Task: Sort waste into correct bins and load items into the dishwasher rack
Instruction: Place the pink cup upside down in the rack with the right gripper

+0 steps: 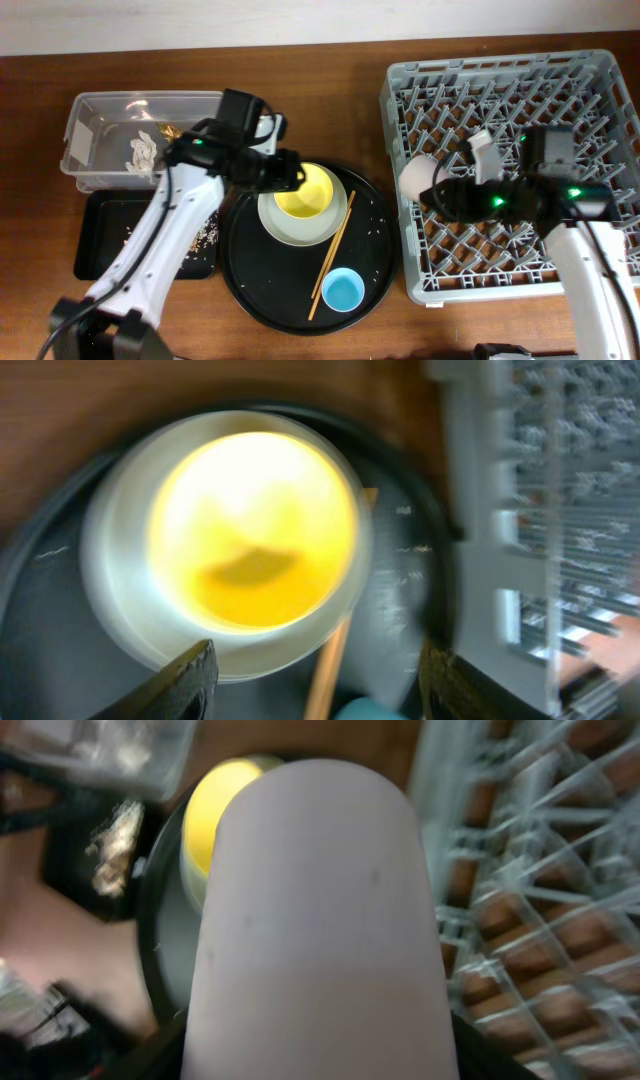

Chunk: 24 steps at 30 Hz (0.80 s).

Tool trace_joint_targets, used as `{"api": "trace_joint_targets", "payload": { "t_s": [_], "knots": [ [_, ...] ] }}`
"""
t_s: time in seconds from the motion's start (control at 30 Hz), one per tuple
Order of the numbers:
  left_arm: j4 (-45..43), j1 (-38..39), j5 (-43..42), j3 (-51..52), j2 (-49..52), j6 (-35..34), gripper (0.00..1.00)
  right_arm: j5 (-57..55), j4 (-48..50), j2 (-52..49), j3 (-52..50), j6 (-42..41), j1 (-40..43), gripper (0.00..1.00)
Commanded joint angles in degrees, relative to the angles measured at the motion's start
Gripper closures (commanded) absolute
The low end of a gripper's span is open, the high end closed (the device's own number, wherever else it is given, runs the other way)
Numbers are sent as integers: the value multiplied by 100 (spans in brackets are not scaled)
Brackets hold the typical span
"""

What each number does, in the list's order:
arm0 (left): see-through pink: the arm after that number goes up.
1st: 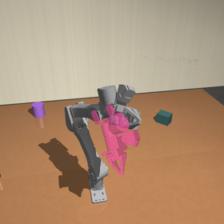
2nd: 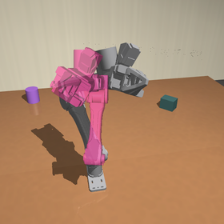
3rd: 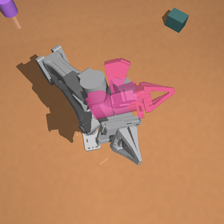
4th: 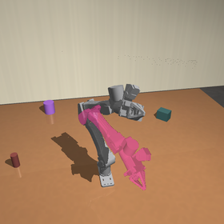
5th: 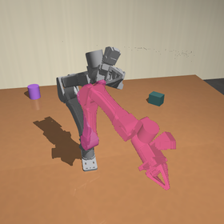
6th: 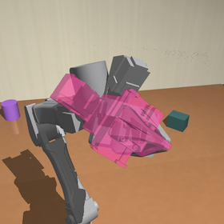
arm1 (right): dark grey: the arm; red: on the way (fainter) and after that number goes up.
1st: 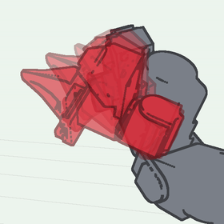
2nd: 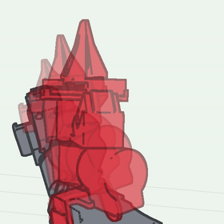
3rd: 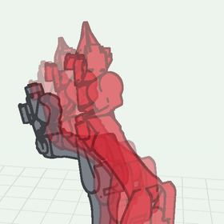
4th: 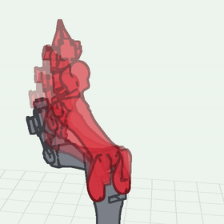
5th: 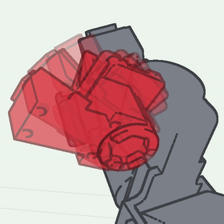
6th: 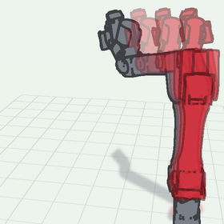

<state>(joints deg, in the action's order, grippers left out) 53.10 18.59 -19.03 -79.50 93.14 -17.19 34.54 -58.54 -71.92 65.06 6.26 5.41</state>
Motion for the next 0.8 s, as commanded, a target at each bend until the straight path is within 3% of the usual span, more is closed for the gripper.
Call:
{"api": "trace_joint_targets", "payload": {
  "t_s": [0.0, 0.13, 0.27, 0.4, 0.43, 0.47, 0.5, 0.57, 0.63, 0.77],
  "knots": [
    [319, -184, 1165, -11, -649, 190, 36, -2210, -1047, 83, 1158, -507, -9, 52],
    [376, -188, 1204, -11, -706, 190, 35, -3394, -1687, -160, 1373, -1032, 24, 61],
    [402, -188, 1204, -11, -702, 190, 35, -3198, -1773, -1025, 1373, -1036, 636, 62],
    [402, -188, 1202, -11, -704, 190, 35, -3200, -1650, -1923, 1373, -1016, 741, 61],
    [404, -188, 1202, -11, -704, 190, 35, -3200, -1652, -2048, 1373, -1014, 743, 42],
    [404, -188, 1200, -9, -704, 188, 34, -3189, -1652, -2109, 1370, -1016, 743, 16],
    [409, -188, 1191, -11, -704, 188, 30, -3134, -1668, -2103, 1373, -1016, 743, 1],
    [474, -173, 1064, -9, -702, 190, 28, -3038, -1838, -2081, 1410, -1016, 743, 1],
    [575, 9, 623, -9, -702, 616, 29, -3003, -2087, -1880, 1602, -1016, 743, 1],
    [1069, 1012, 638, 17, -612, 793, 29, -2472, -2098, -1040, 1633, -953, 741, 1]
  ]
}}
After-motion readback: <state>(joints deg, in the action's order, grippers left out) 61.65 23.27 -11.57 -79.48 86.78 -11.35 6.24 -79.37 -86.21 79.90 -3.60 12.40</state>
